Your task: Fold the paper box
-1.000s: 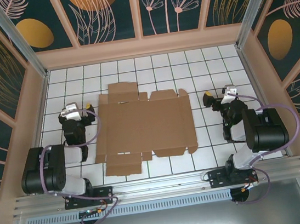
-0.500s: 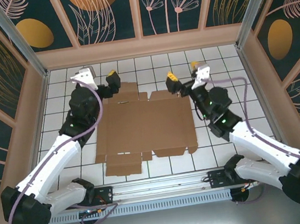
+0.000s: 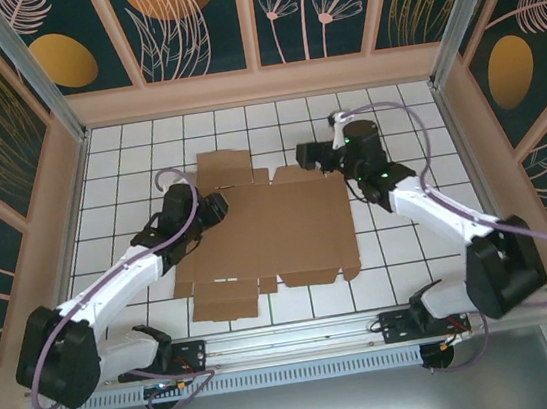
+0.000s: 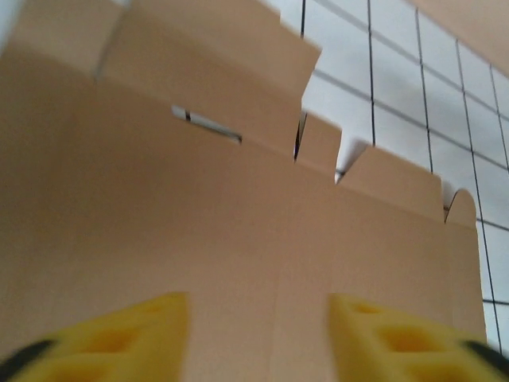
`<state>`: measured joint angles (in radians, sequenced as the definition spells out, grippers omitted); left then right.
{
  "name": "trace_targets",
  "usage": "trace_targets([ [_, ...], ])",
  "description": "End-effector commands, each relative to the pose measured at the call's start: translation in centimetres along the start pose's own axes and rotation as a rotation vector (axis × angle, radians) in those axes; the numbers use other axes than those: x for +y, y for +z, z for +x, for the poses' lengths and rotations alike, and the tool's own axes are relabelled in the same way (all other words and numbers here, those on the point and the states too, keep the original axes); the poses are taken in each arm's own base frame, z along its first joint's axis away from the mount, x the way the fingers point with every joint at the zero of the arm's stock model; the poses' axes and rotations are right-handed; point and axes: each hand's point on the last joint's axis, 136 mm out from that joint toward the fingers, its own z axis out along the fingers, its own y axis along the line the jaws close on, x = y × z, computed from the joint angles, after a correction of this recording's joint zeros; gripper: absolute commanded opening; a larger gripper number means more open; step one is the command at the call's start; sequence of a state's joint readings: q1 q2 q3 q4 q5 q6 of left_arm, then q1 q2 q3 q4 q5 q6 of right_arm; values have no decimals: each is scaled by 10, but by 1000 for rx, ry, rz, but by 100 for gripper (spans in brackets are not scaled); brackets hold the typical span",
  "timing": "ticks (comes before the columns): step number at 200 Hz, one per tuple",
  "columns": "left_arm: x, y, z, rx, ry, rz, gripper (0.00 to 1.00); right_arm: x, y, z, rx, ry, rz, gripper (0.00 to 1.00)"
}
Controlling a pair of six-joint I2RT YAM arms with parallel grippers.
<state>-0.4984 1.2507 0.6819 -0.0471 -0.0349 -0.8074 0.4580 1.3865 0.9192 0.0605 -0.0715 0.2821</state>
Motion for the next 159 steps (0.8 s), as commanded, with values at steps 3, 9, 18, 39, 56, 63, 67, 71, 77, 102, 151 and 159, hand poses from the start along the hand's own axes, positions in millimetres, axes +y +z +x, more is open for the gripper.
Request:
trace_targets([
  [3, -7, 20, 30, 123, -64, 81, 14, -1, 24, 39, 165, -34, 30, 61],
  [9, -5, 25, 37, 149, -63, 82, 4, -3, 34, 49, 199, -62, 54, 52],
  [18, -3, 31, 45, 176, -63, 72, 0, -5, 47, 63, 244, -89, 73, 41],
  [39, 1, 43, 57, 220, -48, 55, 0, -9, 70, 88, 319, -84, 62, 12],
  [56, 4, 55, 64, 256, -45, 24, 0, -10, 84, 101, 354, -69, 46, 0],
  [63, 8, 59, 66, 272, -47, 2, 0, -11, 90, 106, 370, -70, 47, 0],
  [67, 9, 62, 67, 279, -48, -10, 0, -13, 94, 110, 383, -68, 52, 0],
  [71, 10, 65, 68, 285, -44, -19, 0, -15, 97, 113, 394, -67, 56, 0],
  [77, 11, 69, 69, 293, -42, -27, 0, -19, 102, 118, 417, -65, 68, 0],
  [102, 17, 83, 69, 306, -42, -85, 0, -41, 116, 135, 467, -54, 139, 0],
  [151, 30, 114, 65, 320, -36, -190, 0, -93, 114, 151, 504, -2, 289, 0],
  [159, 30, 121, 64, 326, -36, -202, 0, -98, 112, 153, 506, -11, 317, 0],
])
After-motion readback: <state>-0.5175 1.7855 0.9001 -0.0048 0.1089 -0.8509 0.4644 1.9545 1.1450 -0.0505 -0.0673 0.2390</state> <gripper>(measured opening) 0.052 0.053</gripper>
